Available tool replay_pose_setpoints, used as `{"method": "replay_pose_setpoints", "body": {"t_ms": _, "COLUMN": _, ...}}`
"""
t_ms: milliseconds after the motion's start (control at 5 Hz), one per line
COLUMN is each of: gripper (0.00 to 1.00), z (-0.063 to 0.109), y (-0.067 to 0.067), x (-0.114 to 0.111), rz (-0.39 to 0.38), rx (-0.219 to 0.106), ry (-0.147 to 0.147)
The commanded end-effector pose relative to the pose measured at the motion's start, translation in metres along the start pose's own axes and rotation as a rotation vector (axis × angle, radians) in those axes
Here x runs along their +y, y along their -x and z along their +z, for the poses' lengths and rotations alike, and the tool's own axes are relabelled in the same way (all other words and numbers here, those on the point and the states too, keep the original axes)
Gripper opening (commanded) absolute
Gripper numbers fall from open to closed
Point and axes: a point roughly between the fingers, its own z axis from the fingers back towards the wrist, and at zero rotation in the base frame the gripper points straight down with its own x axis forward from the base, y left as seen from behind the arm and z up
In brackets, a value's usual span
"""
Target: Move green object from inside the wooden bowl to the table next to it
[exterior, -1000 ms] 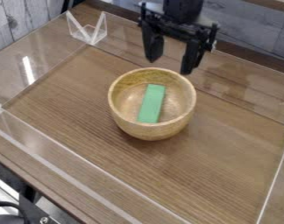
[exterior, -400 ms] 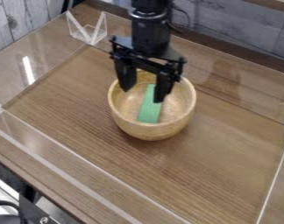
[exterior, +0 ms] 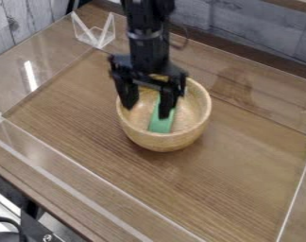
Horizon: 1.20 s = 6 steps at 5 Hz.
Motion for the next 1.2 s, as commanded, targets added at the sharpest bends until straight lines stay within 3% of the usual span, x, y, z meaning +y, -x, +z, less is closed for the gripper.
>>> {"method": "replay_pose_setpoints", "body": {"t_ms": 0, "gripper": 1.00, "z": 0.002, "y": 0.003, "x": -0.015, "rz": 0.023, "rx": -0.087, "ry": 0.011}}
{"method": "replay_pose_setpoints", "body": {"t_ms": 200, "gripper": 1.00, "z": -0.001, "y": 0.006, "x": -0.021, "rz": 0.037, "rx": -0.112, "ry": 0.024}}
{"method": "replay_pose_setpoints", "body": {"t_ms": 600, "gripper": 1.00, "z": -0.021, "y": -0.010, "x": 0.003, "rz": 0.023, "rx": -0.125, "ry": 0.021}}
{"method": "replay_pose_setpoints", "body": {"t_ms": 1000, "gripper": 1.00, "z": 0.006, "y": -0.037, "x": -0.007, "rz": 0.084, "rx": -0.151, "ry": 0.032}}
